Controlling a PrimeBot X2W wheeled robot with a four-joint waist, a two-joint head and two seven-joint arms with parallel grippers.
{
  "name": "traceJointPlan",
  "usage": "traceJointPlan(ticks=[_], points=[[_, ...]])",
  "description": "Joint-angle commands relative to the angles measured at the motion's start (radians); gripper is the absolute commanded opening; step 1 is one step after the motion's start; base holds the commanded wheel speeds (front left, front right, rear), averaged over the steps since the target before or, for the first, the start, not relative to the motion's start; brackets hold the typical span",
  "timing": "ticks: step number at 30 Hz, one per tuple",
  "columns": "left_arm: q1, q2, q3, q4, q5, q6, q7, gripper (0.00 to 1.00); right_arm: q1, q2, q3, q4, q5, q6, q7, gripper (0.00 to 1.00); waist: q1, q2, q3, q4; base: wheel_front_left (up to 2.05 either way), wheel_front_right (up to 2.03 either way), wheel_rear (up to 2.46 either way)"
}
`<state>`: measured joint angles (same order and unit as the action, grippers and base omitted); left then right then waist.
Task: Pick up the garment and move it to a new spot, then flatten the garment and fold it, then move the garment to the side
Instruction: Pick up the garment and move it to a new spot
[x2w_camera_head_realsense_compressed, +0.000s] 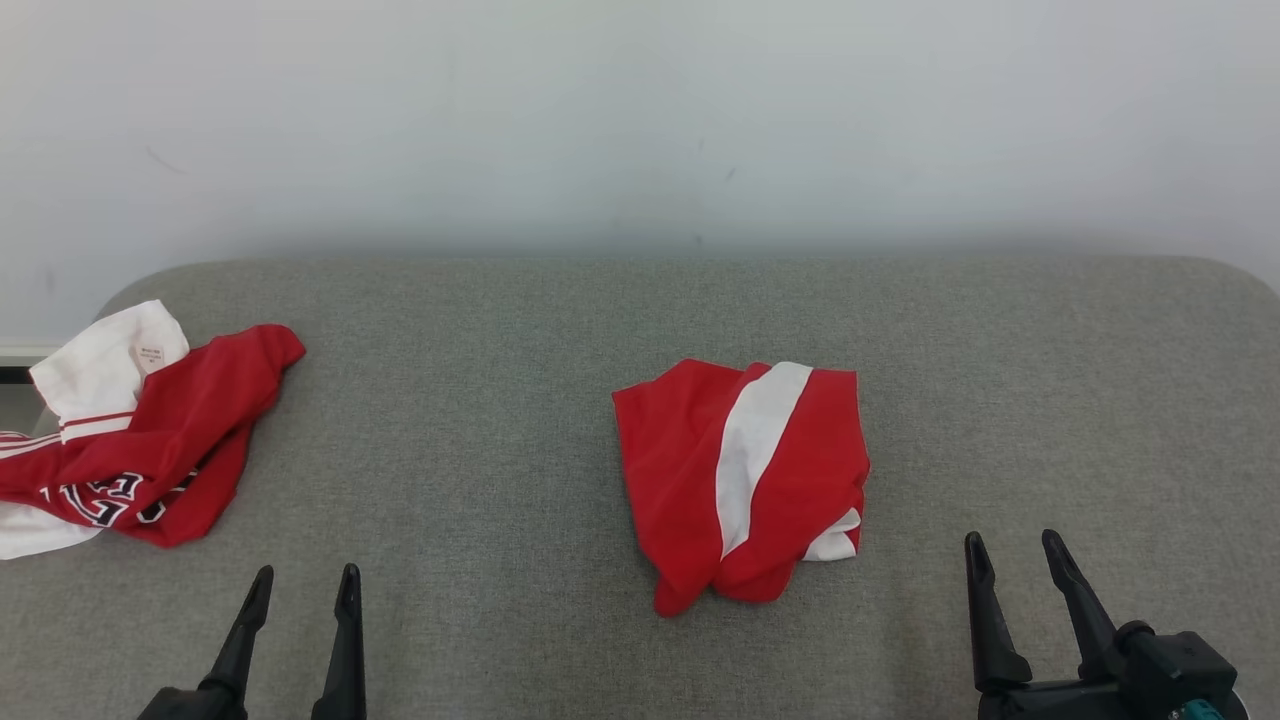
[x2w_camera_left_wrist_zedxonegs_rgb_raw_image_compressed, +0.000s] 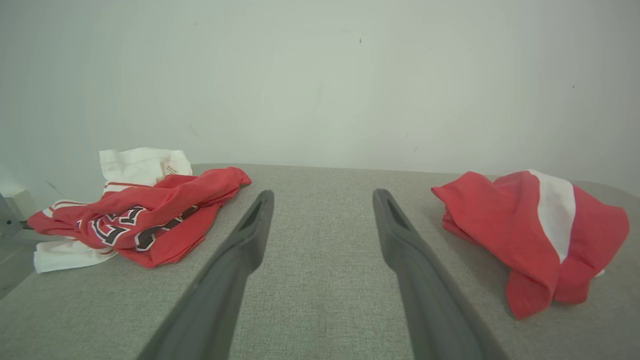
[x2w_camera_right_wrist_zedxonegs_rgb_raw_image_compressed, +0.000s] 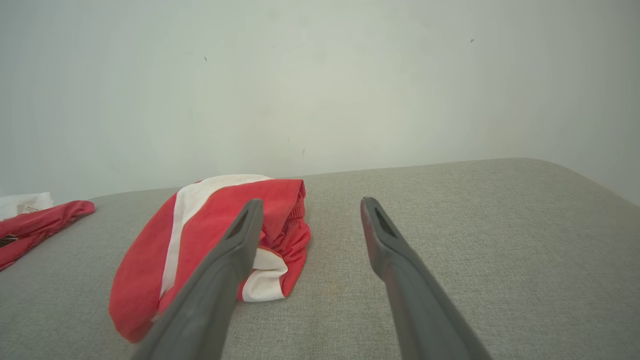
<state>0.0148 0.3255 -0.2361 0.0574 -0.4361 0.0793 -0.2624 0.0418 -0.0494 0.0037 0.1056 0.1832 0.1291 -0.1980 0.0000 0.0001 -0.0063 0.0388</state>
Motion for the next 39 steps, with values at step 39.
traceJointPlan(ticks=[39], points=[[0.023, -0.107, 0.115, 0.057, 0.114, -0.107, -0.004, 1.00, 0.005, -0.002, 0.020, 0.023, 0.005, 0.003, 0.008, 1.00, 0.0000, -0.0001, 0.003, -0.003, 0.00, 0.00, 0.00]])
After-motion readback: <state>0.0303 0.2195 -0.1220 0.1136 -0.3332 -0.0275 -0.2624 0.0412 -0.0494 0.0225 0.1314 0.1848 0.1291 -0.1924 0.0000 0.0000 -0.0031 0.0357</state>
